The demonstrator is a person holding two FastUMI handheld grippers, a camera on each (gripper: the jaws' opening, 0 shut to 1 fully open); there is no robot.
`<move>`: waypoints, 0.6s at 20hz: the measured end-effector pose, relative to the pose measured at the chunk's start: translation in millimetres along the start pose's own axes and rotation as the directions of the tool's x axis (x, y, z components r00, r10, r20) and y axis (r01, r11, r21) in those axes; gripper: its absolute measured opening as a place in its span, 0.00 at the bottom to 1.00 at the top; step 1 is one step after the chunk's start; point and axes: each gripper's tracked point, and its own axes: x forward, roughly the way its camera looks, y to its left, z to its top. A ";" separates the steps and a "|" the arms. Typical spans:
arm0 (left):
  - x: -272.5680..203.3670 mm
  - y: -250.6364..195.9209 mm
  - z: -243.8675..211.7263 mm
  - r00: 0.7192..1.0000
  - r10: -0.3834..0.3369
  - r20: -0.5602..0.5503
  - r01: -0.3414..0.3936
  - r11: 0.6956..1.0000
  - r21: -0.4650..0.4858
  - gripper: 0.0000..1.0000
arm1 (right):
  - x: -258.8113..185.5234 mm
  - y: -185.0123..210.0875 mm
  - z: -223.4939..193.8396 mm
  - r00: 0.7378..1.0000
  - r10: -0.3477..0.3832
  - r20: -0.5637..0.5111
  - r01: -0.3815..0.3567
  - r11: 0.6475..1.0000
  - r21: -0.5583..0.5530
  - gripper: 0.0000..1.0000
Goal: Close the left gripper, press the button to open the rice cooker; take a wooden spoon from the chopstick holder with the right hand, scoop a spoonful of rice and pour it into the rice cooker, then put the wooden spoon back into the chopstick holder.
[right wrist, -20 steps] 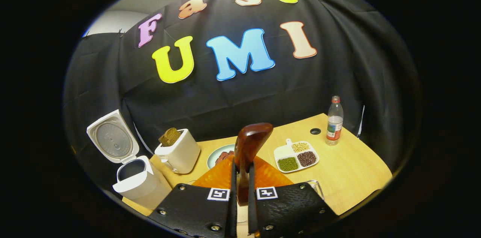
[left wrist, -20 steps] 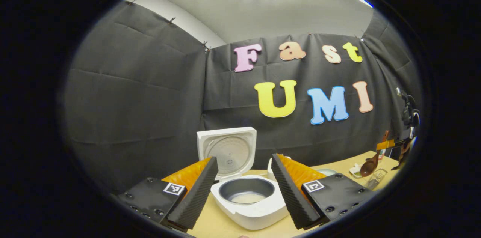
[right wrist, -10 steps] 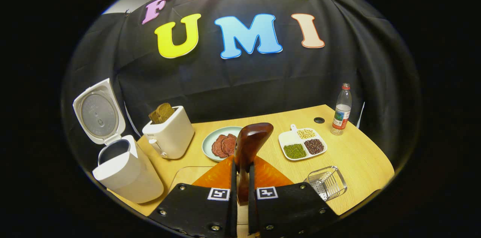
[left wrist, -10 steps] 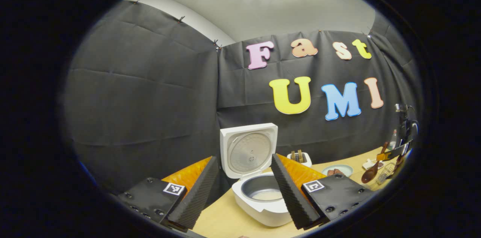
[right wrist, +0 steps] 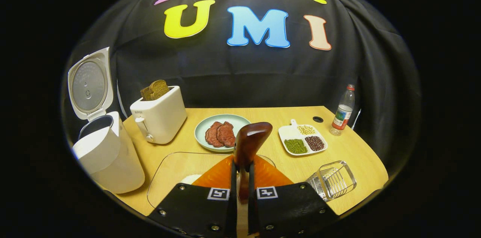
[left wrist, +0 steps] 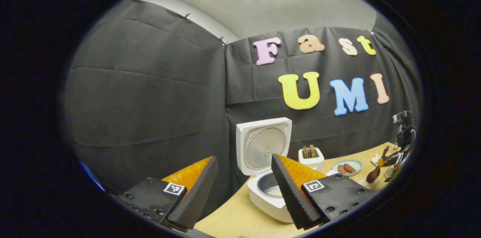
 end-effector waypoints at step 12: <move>-1.7 -1.4 -6.5 1.000 -0.022 -0.003 0.022 0.999 -0.022 0.98 | -22.7 30.8 -23.5 0.989 0.135 -0.060 -0.110 0.943 0.313 0.12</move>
